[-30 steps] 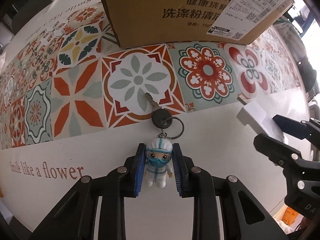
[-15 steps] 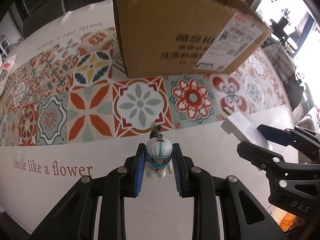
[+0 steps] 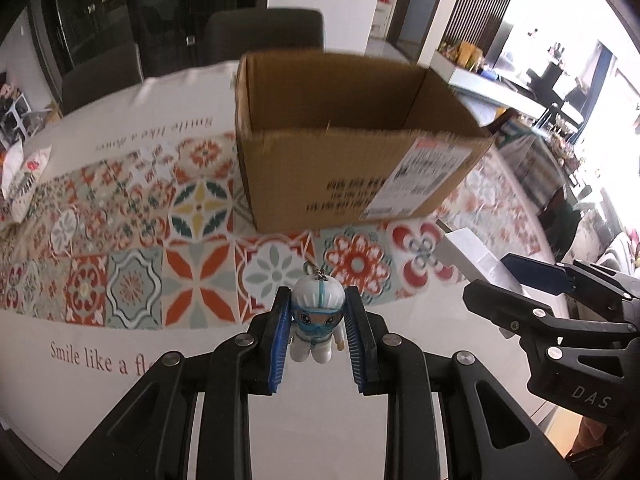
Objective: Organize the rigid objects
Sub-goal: 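Lift the charger and keychain and carry both tools over the box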
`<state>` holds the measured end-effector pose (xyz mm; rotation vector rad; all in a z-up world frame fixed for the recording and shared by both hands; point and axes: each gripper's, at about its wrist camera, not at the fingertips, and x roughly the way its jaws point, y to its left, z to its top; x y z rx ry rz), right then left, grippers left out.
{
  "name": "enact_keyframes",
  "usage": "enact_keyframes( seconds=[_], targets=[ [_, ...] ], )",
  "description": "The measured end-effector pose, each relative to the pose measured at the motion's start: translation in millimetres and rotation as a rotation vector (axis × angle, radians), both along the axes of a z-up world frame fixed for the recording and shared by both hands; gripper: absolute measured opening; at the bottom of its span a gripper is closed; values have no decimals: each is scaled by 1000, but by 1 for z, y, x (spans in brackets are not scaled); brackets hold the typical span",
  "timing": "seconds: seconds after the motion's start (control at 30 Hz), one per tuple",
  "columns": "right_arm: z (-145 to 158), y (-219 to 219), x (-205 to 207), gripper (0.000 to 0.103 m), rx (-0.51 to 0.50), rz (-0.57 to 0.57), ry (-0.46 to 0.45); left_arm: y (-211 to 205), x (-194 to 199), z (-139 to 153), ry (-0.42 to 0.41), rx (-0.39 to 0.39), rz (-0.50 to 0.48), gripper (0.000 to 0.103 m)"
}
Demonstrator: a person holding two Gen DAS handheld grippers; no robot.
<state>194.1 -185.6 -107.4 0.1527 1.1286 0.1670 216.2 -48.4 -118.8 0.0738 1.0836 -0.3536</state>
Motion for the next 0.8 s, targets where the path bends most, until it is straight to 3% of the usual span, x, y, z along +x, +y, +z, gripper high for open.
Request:
enact_keyframes(
  seconds=[0.33,0.8],
  targets=[
    [48,-8,3,50,3,-12,-140,-8,6,50,-118,-40,-6,27],
    [92,-18,16,50,24,-25,-263,-18,21,98,-224,-67,-4,27]
  ],
)
